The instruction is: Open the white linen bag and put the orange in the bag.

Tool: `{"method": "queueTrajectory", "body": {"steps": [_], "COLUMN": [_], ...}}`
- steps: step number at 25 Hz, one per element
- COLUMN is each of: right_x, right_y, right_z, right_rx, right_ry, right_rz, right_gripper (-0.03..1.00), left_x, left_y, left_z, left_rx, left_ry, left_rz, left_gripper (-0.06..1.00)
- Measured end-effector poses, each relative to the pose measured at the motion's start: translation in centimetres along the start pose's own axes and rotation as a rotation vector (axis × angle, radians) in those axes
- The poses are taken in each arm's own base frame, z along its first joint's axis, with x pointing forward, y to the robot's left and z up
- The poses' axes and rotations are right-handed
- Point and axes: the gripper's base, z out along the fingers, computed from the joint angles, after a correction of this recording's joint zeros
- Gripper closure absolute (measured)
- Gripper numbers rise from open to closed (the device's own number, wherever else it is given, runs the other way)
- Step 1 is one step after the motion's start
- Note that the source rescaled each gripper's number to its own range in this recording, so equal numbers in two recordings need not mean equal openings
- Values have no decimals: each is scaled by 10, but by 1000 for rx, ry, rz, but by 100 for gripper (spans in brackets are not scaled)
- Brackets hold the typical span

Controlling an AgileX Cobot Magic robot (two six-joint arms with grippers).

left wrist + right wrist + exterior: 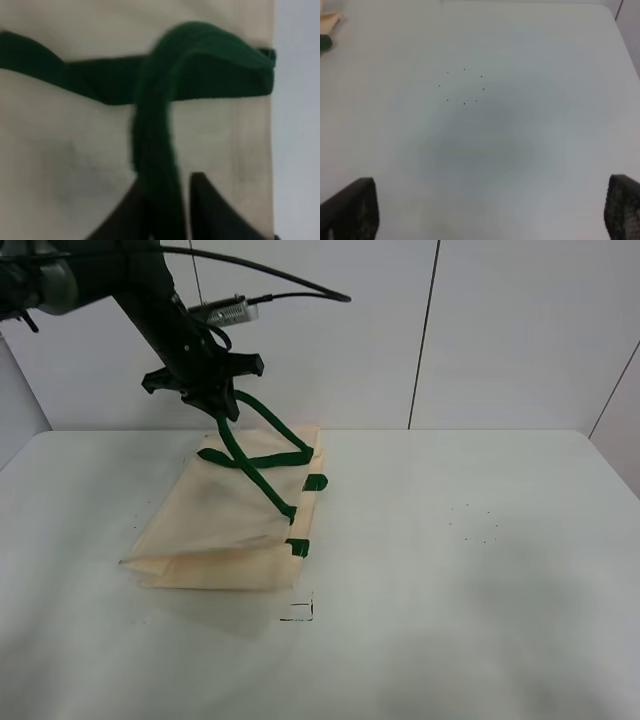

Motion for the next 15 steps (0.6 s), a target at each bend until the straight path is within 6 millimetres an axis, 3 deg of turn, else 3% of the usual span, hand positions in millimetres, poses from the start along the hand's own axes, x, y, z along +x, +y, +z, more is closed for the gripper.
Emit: {"method": "queueTrajectory", "body": {"steps": [3, 5, 8, 12, 15], "right_x": [0, 0, 0, 0, 0], "right_y": [0, 0, 0, 0, 0], "right_z": [0, 0, 0, 0, 0], "right_rx": [0, 0, 0, 0, 0], "right_ry": [0, 0, 0, 0, 0], "right_rz": [0, 0, 0, 0, 0], "right_gripper": [-3, -3, -3, -3, -3], "left_x": [1, 1, -1, -1, -2], "left_y": [1, 2, 7, 21, 27], "left_z": [13, 15, 15, 13, 12], "left_rx": [4, 3, -62, -235, -270], "left_ry": [29, 28, 16, 10, 8], "left_rz": [-6, -6, 22, 50, 39], "left_gripper": [32, 14, 5, 3, 3]}}
